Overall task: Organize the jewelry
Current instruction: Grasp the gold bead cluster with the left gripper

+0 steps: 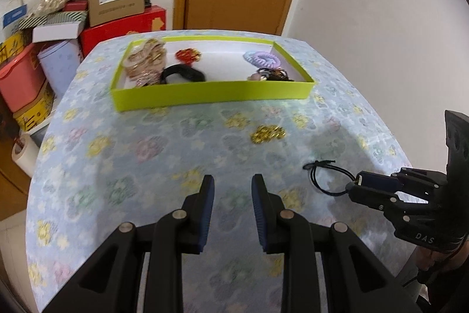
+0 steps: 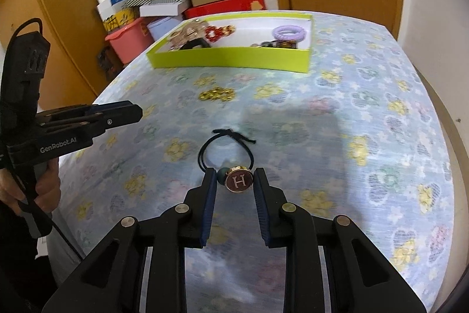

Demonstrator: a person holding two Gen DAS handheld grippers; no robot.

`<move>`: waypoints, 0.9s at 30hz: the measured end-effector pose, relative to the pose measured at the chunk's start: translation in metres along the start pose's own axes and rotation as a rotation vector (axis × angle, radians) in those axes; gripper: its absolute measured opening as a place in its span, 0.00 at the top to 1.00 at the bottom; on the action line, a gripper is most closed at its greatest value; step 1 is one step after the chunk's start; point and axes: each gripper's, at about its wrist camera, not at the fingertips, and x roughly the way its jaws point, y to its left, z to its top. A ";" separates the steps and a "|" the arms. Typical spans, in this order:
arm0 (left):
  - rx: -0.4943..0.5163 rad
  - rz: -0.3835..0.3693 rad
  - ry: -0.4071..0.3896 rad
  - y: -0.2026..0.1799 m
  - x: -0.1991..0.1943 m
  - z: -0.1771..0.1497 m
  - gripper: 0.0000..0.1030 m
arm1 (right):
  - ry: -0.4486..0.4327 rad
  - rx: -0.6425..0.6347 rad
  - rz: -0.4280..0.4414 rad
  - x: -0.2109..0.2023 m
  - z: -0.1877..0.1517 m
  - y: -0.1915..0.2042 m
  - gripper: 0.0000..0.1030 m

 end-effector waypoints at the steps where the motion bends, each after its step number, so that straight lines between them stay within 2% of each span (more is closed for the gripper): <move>1: 0.007 -0.003 0.001 -0.002 0.003 0.003 0.72 | -0.002 0.007 -0.003 -0.001 0.000 -0.003 0.74; 6: 0.042 -0.035 0.013 -0.017 0.026 0.020 0.61 | -0.007 0.033 -0.012 -0.005 -0.002 -0.015 0.74; 13: 0.080 -0.057 0.046 -0.035 0.062 0.033 0.60 | -0.006 0.062 -0.020 -0.006 -0.003 -0.029 0.74; 18: 0.129 -0.022 0.036 -0.045 0.069 0.035 0.60 | -0.010 0.072 -0.021 -0.007 -0.003 -0.037 0.74; 23: 0.202 0.049 0.032 -0.057 0.074 0.036 0.60 | -0.010 0.080 -0.020 -0.005 -0.004 -0.040 0.74; 26: 0.207 0.044 0.029 -0.058 0.075 0.038 0.75 | -0.011 0.083 -0.020 -0.005 -0.005 -0.040 0.74; 27: 0.209 0.046 0.028 -0.059 0.076 0.039 0.84 | -0.012 0.083 -0.021 -0.005 -0.005 -0.040 0.74</move>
